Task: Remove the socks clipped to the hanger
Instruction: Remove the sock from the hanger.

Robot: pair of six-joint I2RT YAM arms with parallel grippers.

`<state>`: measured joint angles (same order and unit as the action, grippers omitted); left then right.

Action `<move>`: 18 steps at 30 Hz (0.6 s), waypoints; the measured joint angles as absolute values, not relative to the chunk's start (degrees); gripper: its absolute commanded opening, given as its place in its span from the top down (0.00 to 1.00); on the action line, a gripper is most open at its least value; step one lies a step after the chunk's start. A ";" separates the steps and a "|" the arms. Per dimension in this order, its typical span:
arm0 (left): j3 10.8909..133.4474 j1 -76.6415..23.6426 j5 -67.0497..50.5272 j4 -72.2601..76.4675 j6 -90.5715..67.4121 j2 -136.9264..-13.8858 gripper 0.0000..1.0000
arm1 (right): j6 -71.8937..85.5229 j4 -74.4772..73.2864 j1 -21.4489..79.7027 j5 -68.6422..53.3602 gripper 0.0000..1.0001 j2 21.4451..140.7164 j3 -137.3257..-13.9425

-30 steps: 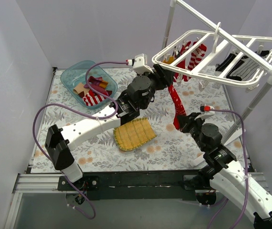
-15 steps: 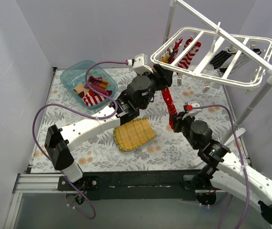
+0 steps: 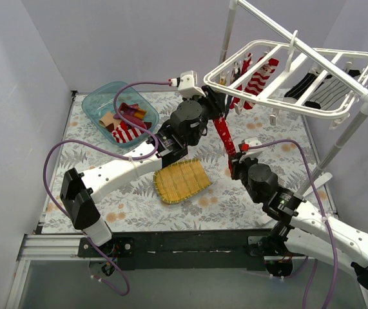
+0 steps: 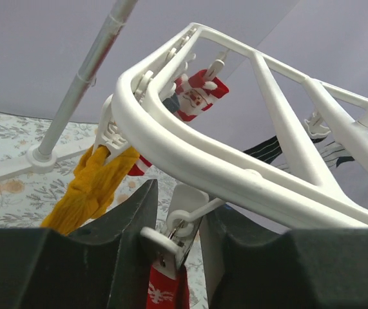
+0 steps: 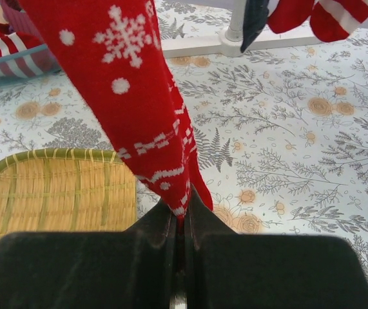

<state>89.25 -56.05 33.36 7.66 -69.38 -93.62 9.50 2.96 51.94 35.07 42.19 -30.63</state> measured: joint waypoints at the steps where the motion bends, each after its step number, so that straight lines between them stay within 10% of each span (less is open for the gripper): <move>1: 89.25 -55.99 33.50 7.84 -69.06 -93.62 0.80 | 9.21 2.96 52.36 35.64 0.99 42.48 -30.65; 4: 89.25 -55.83 33.71 8.32 -67.94 -93.62 1.00 | 8.71 2.98 53.43 36.93 0.99 43.40 -30.83; 18: 89.25 -55.53 33.87 8.64 -66.35 -93.62 1.00 | 12.36 3.03 54.13 42.19 0.99 42.50 -29.93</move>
<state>89.25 -55.53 33.87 8.64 -66.35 -93.62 12.36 3.03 54.13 42.19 42.50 -29.93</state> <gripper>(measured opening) 0.177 0.046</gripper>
